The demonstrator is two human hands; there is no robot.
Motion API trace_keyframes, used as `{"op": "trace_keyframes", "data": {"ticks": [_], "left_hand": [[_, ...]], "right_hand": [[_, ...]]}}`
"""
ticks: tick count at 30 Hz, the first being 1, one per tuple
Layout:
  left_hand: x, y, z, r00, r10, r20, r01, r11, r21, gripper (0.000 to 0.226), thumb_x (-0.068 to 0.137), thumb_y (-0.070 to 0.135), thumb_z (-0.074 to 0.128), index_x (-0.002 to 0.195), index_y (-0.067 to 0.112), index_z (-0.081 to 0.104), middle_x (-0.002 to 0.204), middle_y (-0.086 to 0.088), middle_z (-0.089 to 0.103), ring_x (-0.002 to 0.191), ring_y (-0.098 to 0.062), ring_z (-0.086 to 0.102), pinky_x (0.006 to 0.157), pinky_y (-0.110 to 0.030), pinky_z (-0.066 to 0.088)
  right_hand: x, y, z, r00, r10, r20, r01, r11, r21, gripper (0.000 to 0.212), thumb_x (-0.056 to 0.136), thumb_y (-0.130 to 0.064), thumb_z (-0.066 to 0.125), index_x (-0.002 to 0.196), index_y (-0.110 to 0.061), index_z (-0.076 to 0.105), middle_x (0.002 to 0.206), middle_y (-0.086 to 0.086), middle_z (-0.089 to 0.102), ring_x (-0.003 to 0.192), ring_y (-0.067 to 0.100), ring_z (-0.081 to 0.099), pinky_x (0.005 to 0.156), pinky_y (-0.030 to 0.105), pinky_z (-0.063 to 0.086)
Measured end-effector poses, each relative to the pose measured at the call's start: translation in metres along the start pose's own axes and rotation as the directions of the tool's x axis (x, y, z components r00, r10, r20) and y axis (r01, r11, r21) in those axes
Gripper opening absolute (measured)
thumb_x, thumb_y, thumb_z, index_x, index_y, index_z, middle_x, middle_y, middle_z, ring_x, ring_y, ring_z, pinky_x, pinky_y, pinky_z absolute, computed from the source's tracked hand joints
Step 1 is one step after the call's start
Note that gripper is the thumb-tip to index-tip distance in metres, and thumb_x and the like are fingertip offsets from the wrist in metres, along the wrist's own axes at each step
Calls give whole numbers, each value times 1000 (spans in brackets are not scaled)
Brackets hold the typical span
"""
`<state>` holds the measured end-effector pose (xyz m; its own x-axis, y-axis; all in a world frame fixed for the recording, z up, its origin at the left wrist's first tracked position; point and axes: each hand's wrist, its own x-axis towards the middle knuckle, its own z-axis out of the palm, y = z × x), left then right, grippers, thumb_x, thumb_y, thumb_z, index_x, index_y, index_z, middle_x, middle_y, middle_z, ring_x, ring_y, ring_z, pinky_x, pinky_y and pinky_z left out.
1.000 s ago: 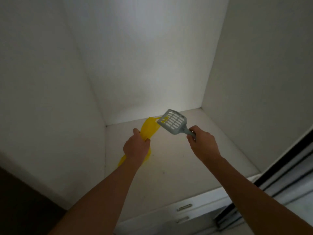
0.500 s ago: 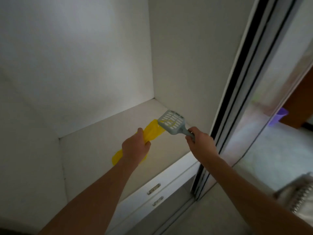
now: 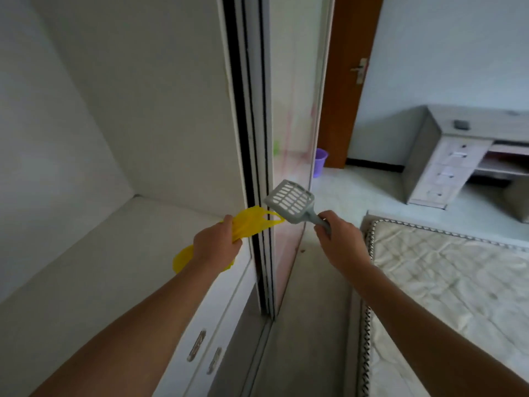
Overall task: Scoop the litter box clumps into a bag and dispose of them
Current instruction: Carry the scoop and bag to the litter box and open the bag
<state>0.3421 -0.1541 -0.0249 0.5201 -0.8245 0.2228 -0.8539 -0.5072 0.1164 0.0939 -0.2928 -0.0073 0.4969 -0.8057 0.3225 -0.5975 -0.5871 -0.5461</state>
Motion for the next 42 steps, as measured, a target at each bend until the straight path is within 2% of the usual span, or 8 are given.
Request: {"op": "trace_keyframes", "data": {"ticks": [5, 8, 11, 18, 27, 30, 35, 42], "left_hand": [[4, 63, 18, 983, 177, 54, -175, 984, -45, 50, 92, 43, 56, 134, 16, 46, 107, -7, 68, 96, -32, 66, 68, -36, 41], [6, 103, 25, 943, 328, 61, -326, 945, -30, 47, 93, 42, 54, 131, 16, 46, 102, -7, 68, 91, -32, 67, 63, -35, 40], [14, 129, 32, 911, 404, 80, -403, 915, -27, 43, 93, 44, 52, 125, 14, 47, 98, -7, 67, 87, -31, 67, 62, -35, 42], [62, 171, 54, 934, 342, 101, -346, 937, 34, 47, 95, 48, 52, 125, 13, 42, 100, -6, 67, 90, -31, 67, 61, -34, 38], [143, 224, 84, 960, 242, 143, -255, 963, 84, 44, 94, 46, 53, 120, 13, 43, 100, -6, 68, 90, -31, 67, 62, -34, 38], [170, 230, 87, 963, 234, 137, -247, 965, 87, 41, 93, 46, 54, 118, 14, 45, 99, -6, 68, 90, -32, 67, 62, -34, 37], [236, 250, 98, 964, 238, 121, -250, 964, 92, 40, 93, 45, 53, 118, 16, 45, 98, -4, 68, 89, -30, 67, 61, -32, 36], [360, 277, 134, 959, 239, 151, -252, 964, 79, 44, 94, 45, 53, 127, 16, 44, 108, -5, 68, 99, -30, 67, 70, -34, 43]], "right_hand": [[-40, 46, -35, 983, 168, -73, -173, 982, -69, 23, 93, -25, 60, 115, -17, 61, 95, 10, 72, 87, 38, 66, 73, 39, 50], [-54, 68, -51, 966, 229, -119, -240, 967, -81, 22, 92, -22, 61, 113, -16, 63, 92, 9, 72, 86, 36, 65, 71, 35, 45], [-58, 86, -62, 948, 276, -159, -292, 953, -86, 16, 92, -24, 60, 108, -20, 62, 81, 4, 71, 78, 34, 65, 67, 35, 46], [-30, 131, -81, 928, 318, -192, -342, 933, -108, 15, 93, -23, 61, 108, -19, 62, 79, 0, 69, 73, 27, 64, 68, 36, 50], [62, 202, -78, 949, 275, -157, -289, 954, -78, 17, 93, -22, 60, 110, -18, 63, 83, 5, 71, 77, 33, 64, 66, 33, 42], [97, 215, -72, 956, 271, -116, -279, 958, -64, 17, 92, -22, 60, 109, -18, 62, 85, 5, 71, 78, 32, 64, 69, 36, 47], [169, 234, -66, 949, 295, -114, -301, 953, -41, 13, 94, -21, 59, 106, -17, 61, 78, 4, 68, 72, 30, 61, 64, 35, 45], [274, 270, -51, 924, 357, -136, -367, 928, -59, 13, 94, -24, 58, 107, -21, 59, 77, -2, 65, 72, 25, 60, 69, 37, 50]]}}
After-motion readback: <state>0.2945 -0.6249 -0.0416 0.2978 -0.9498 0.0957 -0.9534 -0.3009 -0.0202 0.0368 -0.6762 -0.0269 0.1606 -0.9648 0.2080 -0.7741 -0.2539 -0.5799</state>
